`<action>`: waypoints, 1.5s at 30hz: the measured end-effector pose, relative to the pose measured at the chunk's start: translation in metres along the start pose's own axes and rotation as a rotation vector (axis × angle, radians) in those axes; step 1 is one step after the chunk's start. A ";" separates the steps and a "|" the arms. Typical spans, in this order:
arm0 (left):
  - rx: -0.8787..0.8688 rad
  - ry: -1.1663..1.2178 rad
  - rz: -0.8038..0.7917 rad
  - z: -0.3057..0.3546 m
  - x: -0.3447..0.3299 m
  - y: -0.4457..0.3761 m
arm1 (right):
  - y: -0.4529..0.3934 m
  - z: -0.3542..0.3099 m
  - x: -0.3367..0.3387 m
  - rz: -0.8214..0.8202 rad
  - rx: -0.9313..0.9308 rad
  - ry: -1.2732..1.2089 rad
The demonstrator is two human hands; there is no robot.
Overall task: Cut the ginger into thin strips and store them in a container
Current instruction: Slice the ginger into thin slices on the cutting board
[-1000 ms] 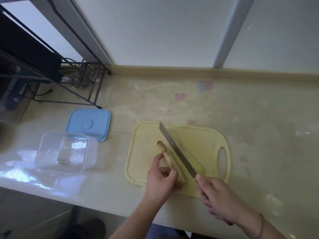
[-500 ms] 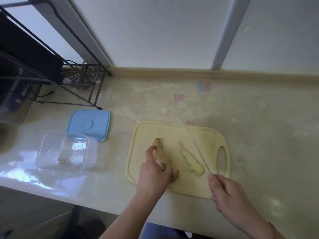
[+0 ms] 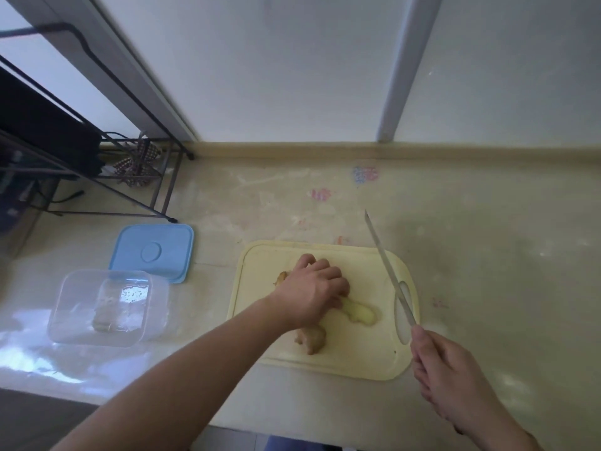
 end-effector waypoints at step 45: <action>0.247 0.052 0.252 0.000 0.005 0.080 | 0.033 0.012 -0.074 -0.146 -0.027 0.194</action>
Point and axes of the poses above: each hand's wrist, its own y-axis away from the middle knuckle, its own x-axis out of the back of the hand, z = x × y, the point moved 2 cm from there along -y, towards the middle knuckle, and after that the axes turned 7 degrees about z, right-handed, at the moved point
